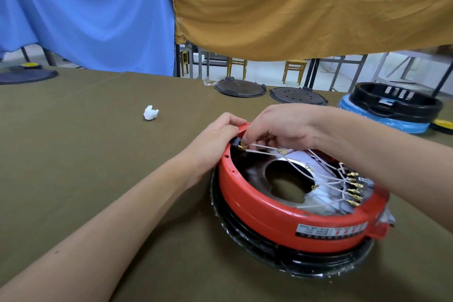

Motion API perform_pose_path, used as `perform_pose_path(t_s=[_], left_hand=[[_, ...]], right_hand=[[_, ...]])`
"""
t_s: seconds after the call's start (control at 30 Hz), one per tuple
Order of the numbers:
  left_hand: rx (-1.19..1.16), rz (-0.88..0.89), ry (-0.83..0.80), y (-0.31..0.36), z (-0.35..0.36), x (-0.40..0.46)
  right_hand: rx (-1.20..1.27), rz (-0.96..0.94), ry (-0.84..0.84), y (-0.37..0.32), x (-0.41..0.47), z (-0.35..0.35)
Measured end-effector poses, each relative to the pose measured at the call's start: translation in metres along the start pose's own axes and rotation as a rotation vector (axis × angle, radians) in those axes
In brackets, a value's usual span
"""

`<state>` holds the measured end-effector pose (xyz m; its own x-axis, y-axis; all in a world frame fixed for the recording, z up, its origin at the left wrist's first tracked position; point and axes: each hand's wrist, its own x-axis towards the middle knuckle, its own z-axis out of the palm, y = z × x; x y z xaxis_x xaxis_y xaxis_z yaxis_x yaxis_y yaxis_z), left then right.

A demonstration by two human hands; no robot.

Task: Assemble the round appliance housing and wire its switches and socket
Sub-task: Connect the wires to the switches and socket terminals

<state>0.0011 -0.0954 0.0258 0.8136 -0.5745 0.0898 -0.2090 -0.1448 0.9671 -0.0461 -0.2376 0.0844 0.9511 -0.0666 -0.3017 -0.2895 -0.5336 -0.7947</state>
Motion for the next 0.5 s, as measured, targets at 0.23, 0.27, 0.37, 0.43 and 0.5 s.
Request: perform_pose_path(t_s=[0.23,0.27,0.37,0.43,0.5], left_hand=[[0.003,-0.003,0.009,-0.0008,0.0011,0.0004],[0.005,-0.001,0.008,-0.0004,0.0013,0.0008],[0.000,-0.006,0.010,-0.0005,0.0017,0.0008],[-0.002,-0.006,0.015,0.0000,0.0023,0.0010],[0.000,-0.004,0.016,0.0003,0.0025,0.0010]], right_hand=[[0.024,0.032,0.013,-0.0017,-0.0010,0.0027],[0.026,0.036,0.013,-0.0016,-0.0008,0.0028],[0.020,0.044,0.013,-0.0016,-0.0003,0.0027],[0.024,0.050,0.017,-0.0017,0.0004,0.0027],[0.023,0.055,0.018,-0.0020,0.0009,0.0029]])
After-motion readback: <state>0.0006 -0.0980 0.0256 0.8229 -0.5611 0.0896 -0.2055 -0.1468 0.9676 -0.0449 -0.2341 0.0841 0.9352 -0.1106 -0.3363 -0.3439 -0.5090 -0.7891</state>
